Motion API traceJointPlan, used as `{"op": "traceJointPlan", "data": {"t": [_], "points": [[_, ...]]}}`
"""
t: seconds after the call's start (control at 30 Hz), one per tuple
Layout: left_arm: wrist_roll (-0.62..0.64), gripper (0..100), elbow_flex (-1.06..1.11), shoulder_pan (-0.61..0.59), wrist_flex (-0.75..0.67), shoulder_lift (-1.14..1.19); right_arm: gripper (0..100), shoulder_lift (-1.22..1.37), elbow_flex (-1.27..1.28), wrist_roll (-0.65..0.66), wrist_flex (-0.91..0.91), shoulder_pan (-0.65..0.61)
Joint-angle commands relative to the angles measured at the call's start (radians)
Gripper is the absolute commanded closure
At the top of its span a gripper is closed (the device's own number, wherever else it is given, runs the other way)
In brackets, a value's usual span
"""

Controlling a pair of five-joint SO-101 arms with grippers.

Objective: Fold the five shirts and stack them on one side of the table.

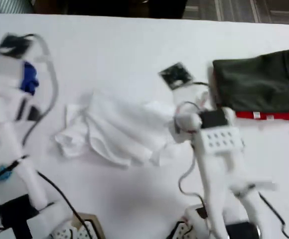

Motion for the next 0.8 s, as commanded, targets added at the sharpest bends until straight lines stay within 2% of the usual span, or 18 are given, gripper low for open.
{"op": "traceJointPlan", "data": {"t": [0.0,0.17,0.33,0.5,0.63,0.77], "points": [[-0.009,75,-0.002,-0.184,-0.029,-0.044,75.5,0.157,-0.152,-0.006,0.048,-0.097],[-0.078,75,-0.002,-0.37,-0.089,-0.043,75.5,0.305,-0.356,-0.009,0.14,-0.286],[-0.149,75,-0.002,-0.512,-0.158,-0.043,75.5,0.429,-0.45,-0.02,0.094,-0.473],[-0.158,75,-0.002,-0.649,-0.192,-0.043,75.5,0.541,-0.543,-0.181,0.039,-0.598],[-0.19,75,0.021,-0.697,-0.203,-0.043,75.7,0.636,-0.597,-0.239,0.004,-0.69],[-0.23,75,0.108,-0.736,-0.278,-0.043,75.7,0.734,-0.661,-0.244,0.004,-0.723]]}}
